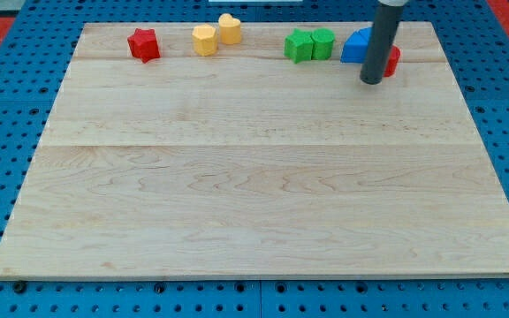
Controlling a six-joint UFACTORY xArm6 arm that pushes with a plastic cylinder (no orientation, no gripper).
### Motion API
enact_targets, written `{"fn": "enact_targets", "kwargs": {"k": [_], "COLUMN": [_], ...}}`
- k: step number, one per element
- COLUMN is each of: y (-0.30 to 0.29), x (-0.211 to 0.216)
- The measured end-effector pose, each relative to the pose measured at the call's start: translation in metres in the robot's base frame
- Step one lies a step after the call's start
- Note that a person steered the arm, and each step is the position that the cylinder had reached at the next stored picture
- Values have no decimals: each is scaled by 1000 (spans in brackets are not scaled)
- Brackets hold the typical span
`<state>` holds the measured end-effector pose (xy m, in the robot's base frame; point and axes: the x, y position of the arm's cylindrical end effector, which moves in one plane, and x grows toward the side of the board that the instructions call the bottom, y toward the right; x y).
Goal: Separate both the green blocks from each other
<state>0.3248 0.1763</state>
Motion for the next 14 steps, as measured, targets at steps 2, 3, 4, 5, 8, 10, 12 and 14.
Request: {"fn": "enact_targets", "kwargs": {"k": [2, 3, 4, 5, 8, 10, 12, 14], "y": [13, -45, -76, -72, -73, -35, -22, -167], "x": [-24, -2, -9, -37, -94, -116, -133, -79]}}
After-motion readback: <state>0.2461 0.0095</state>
